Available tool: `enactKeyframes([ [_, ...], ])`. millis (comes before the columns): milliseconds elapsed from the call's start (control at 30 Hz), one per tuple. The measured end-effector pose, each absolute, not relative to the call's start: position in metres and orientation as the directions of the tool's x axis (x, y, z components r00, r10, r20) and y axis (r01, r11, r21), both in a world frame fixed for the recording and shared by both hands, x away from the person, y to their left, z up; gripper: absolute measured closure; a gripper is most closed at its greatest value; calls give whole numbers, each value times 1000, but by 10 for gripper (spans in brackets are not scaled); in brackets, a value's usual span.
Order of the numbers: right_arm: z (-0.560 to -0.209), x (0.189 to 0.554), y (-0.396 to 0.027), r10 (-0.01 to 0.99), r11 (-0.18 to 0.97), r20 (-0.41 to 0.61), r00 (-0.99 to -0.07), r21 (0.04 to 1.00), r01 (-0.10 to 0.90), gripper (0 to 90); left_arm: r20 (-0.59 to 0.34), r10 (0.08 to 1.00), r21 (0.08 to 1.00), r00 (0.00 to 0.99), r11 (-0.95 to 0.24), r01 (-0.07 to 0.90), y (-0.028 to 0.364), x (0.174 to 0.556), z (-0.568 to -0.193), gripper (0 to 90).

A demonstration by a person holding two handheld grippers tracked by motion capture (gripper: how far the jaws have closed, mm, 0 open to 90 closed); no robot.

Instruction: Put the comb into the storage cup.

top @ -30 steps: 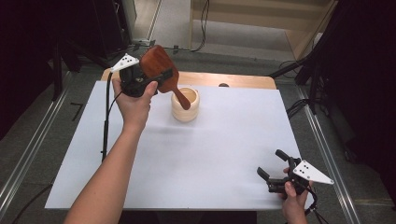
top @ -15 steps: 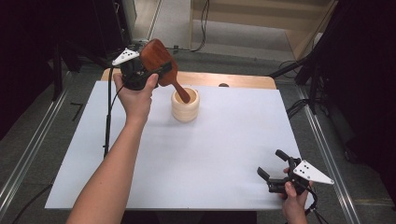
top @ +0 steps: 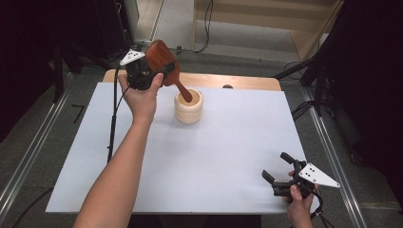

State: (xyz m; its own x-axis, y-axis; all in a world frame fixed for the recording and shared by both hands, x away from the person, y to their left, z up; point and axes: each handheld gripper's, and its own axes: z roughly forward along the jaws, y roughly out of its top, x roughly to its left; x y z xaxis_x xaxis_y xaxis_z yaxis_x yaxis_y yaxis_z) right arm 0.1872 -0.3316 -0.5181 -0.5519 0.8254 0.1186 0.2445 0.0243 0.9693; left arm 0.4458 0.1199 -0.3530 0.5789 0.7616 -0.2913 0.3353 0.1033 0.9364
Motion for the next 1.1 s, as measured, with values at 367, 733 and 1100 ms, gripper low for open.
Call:
enactKeyframes([
  [367, -518, 187, -332, 824, 21, 120, -554, 970, 242, 0, -286, 776, 931, 562, 86, 354, 111, 451, -369, 559],
  [733, -518, 188, -332, 824, 21, 121, -553, 970, 244, 0, -285, 790, 921, 543, 68, 384, 105, 455, -386, 558],
  [1100, -518, 188, -332, 823, 22, 120, -555, 970, 244, 0, -286, 799, 910, 529, 54, 410, 98, 456, -399, 557],
])
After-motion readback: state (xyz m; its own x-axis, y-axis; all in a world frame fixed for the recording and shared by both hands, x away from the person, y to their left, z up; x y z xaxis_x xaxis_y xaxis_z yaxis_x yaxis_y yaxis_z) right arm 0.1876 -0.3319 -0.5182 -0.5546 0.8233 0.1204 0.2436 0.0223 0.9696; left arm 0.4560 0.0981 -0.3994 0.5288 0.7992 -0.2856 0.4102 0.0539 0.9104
